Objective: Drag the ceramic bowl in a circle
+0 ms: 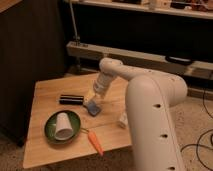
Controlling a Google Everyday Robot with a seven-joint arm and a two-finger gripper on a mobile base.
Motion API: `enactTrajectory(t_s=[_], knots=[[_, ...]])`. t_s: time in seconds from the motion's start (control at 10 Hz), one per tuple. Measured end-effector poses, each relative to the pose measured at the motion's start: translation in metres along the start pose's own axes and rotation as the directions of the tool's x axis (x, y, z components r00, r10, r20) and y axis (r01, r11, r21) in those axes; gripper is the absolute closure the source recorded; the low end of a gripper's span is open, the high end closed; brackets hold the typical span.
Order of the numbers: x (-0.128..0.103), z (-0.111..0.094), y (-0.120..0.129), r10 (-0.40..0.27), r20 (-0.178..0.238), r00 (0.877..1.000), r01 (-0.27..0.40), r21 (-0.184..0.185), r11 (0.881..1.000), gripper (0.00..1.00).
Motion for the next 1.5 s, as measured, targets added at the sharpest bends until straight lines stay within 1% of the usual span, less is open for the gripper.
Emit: enactTrajectory(t_s=[1.2, 1.3, 1.5], knots=[[0.001, -0.001, 0.001, -0.003, 0.001, 1.0, 0.003, 0.002, 1.0, 0.22], [0.001, -0.004, 0.005, -0.009, 0.019, 1.0, 0.008, 0.026, 1.0, 0.22], [0.001, -0.021, 0.025, -0.023, 0.052, 0.998, 0.019, 0.074, 0.997, 0.22]])
